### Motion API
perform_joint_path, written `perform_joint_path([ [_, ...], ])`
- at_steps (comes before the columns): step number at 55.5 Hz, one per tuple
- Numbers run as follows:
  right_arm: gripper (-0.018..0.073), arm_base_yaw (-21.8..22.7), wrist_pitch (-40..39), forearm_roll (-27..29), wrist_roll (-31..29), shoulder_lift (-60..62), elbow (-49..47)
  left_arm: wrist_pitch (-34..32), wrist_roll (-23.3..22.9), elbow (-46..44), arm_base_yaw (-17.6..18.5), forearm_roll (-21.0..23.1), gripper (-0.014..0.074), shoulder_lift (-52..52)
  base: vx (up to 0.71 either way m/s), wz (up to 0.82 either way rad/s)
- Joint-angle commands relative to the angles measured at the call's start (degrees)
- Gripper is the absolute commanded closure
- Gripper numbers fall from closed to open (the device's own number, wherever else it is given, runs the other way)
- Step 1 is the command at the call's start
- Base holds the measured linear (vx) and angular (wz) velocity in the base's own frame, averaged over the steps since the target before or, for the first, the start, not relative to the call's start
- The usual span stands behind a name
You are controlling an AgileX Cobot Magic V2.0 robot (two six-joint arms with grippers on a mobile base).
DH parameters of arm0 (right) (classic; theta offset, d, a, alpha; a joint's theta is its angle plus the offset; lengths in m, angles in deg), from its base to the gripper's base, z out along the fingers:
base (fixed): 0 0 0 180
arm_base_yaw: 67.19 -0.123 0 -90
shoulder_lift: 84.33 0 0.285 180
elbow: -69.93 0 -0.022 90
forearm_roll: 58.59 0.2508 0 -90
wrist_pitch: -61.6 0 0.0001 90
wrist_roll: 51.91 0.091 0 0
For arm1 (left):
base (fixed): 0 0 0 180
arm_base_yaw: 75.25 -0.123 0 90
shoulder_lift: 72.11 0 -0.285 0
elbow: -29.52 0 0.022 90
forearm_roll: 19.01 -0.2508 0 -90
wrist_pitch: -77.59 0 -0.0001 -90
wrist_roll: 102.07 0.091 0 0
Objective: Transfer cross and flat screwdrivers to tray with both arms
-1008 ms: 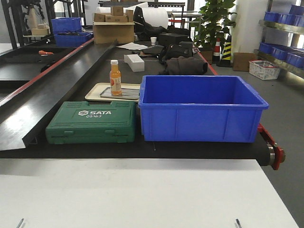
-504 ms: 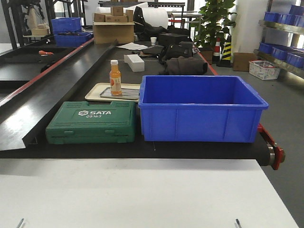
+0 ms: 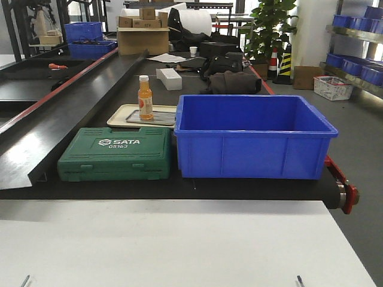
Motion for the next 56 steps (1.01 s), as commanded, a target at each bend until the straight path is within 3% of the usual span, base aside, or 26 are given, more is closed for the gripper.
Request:
perform_joint_path([
  [1, 0.0046, 0.2, -4.3, 1.4, 0.8, -3.0, -2.0, -2.4, -0.3, -1.7, 0.1, 0.4, 0.0119, 1.9, 0.00, 0.00],
  [8, 0.0018, 0.2, -4.1, 4.1, 1.7, -6.0, -2.0, 4.8, 1.9, -2.3, 0.2, 0.4, 0.0113, 6.1, 0.00, 0.00],
  [25, 0.0029, 0.2, 0.4, 4.0, 1.8, -7.8, -2.0, 24.8, 0.0, -12.2, 0.0, -1.5, 0.0113, 24.3, 0.00, 0.00],
  [33, 0.0029, 0.2, 4.4, 4.0, 1.8, -7.8, -2.0, 28.4, -3.5, -18.0, -0.9, -5.7, 0.0113, 33.1, 0.00, 0.00],
  [43, 0.0029, 0.2, 4.7, 3.9, 1.8, -7.8, -2.0, 34.6, 0.0, -24.4, -2.9, -6.1, 0.0113, 44.5, 0.00, 0.00],
  [56, 0.0029, 0.2, 4.6, 3.9, 1.7, -7.8, -2.0, 34.8, 3.3, -28.2, -3.4, -5.7, 0.0114, 56.3, 0.00, 0.00],
])
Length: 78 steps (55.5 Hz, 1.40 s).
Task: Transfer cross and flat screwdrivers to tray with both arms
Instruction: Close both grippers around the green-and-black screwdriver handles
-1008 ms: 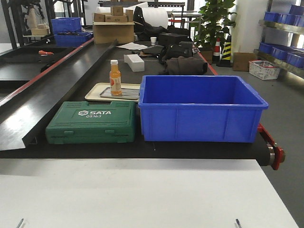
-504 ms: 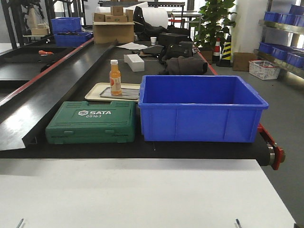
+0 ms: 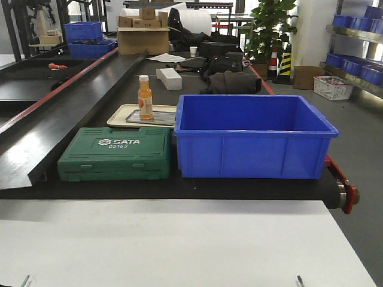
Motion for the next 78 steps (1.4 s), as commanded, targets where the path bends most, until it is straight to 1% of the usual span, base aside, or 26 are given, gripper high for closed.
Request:
perform_joint_path([
  [1, 0.0029, 0.2, -3.7, -0.3, -0.2, 0.0, -2.0, -1.7, 1.1, -2.8, 0.0, 0.4, 0.0114, 2.1, 0.00, 0.00],
  [8, 0.0029, 0.2, -3.7, -0.3, -0.2, 0.0, -2.0, -4.5, 2.1, -3.0, 0.0, 0.4, 0.0114, 5.9, 0.00, 0.00],
  [13, 0.0029, 0.2, -3.7, -0.3, -0.2, 0.0, -2.0, -6.8, 2.1, -3.0, 0.0, -0.8, 0.0114, 7.9, 0.00, 0.00],
  [23, 0.0029, 0.2, -3.5, -0.3, -0.2, 0.0, -2.0, -9.4, 2.1, -3.0, 0.0, -2.7, 0.0114, 10.0, 0.00, 0.00],
  [26, 0.0029, 0.2, -3.3, -0.3, -0.2, 0.0, -2.0, -11.2, 2.1, -3.0, 0.0, -3.4, 0.0114, 10.6, 0.00, 0.00],
  [33, 0.0029, 0.2, -2.4, -0.3, -0.2, 0.0, -2.0, -14.6, 2.1, -3.0, 0.0, -3.7, 0.0115, 12.0, 0.00, 0.00],
  [43, 0.0029, 0.2, -1.9, -0.3, -0.2, 0.0, -2.0, -15.0, 2.4, -2.9, 0.0, -4.1, 0.0115, 13.6, 0.00, 0.00],
  [50, 0.0029, 0.2, -1.9, -0.3, -0.2, 0.0, -2.0, -16.7, 3.0, -2.9, 0.0, -4.2, 0.0115, 14.8, 0.00, 0.00],
  [62, 0.0029, 0.2, -1.5, -0.3, -0.2, 0.0, -2.0, -16.8, 3.7, -2.9, 0.0, -4.2, 0.0130, 17.1, 0.00, 0.00],
  [78, 0.0029, 0.2, -3.2, -0.3, -0.2, 0.0, -2.0, -14.5, 3.7, -2.9, 0.0, -4.0, 0.0147, 17.7, 0.00, 0.00],
])
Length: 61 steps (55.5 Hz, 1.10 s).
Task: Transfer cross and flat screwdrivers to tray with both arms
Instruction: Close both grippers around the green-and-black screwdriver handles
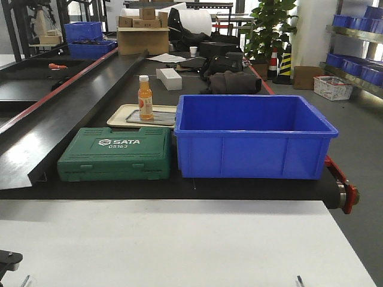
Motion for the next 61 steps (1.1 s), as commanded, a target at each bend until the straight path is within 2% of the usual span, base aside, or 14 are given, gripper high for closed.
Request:
perform_joint_path([
  [1, 0.0029, 0.2, -5.6, -0.3, -0.2, 0.0, -2.0, 0.6, 0.1, -1.2, 0.0, 0.0, 0.0147, -1.9, 0.00, 0.00],
  [7, 0.0029, 0.2, -6.9, -0.2, -0.1, 0.0, -2.0, 1.6, 0.2, -1.2, 0.0, 0.0, 0.0174, -1.9, 0.00, 0.00],
  [12, 0.0032, 0.2, -6.2, 0.0, 0.5, 0.0, -2.0, 3.1, 0.2, -1.2, 0.0, 0.0, 0.0252, -1.9, 0.00, 0.00],
  [22, 0.0055, 0.2, 7.9, 0.1, -0.5, -5.0, -4.3, 5.3, 0.2, -1.2, 0.0, 0.0, 0.0458, -1.9, 0.00, 0.00],
  [29, 0.0055, 0.2, 11.4, 2.3, -6.2, -11.1, -7.9, 5.2, 0.2, -1.2, 0.0, 0.0, 0.0603, -1.9, 0.00, 0.00],
  [42, 0.0055, 0.2, 11.3, 11.1, -16.8, -24.2, -15.8, 4.8, 0.2, -1.2, 0.0, 0.0, 0.0603, -1.9, 0.00, 0.00],
  [46, 0.0055, 0.2, 11.2, 12.0, -19.0, -28.0, -18.1, 4.7, 0.2, -1.2, 0.0, 0.1, 0.0603, -1.9, 0.00, 0.00],
  [61, 0.0055, 0.2, 14.9, 11.8, -19.0, -42.8, -29.4, 4.3, 0.2, -1.2, 0.0, 0.1, 0.0602, -1.9, 0.00, 0.00],
])
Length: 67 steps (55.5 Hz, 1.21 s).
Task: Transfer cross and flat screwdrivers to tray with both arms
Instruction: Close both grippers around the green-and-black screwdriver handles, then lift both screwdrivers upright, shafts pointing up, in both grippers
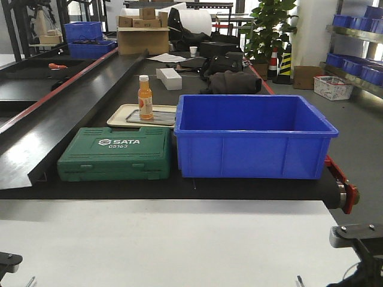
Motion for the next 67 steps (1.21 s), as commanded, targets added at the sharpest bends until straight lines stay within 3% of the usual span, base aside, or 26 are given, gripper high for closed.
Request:
perform_joint_path([
  [1, 0.0055, 0.2, 0.8, 0.6, -0.1, -2.6, -5.5, 1.1, 0.2, -0.6, 0.0, -0.2, 0.0602, -2.0, 0.00, 0.00],
  [13, 0.0060, 0.2, 3.0, 0.6, -0.1, -10.4, -10.7, -0.2, 0.2, -0.6, 0.1, -0.1, 0.0602, -2.0, 0.00, 0.00],
  [50, 0.0076, 0.2, 0.1, 0.4, 0.3, -23.4, -10.6, -0.9, 0.2, -0.6, 0.2, -0.1, 0.0602, -2.0, 0.00, 0.00],
  [59, 0.0146, 0.2, 0.1, 0.5, 0.3, -23.8, -10.6, -0.9, 0.2, -0.6, 0.2, -0.1, 0.0602, -2.0, 0.00, 0.00],
  [67, 0.0274, 0.2, 0.5, 1.0, 0.3, -23.8, -10.6, -0.9, 0.2, -0.6, 0.2, -0.1, 0.0602, -2.0, 0.00, 0.00],
])
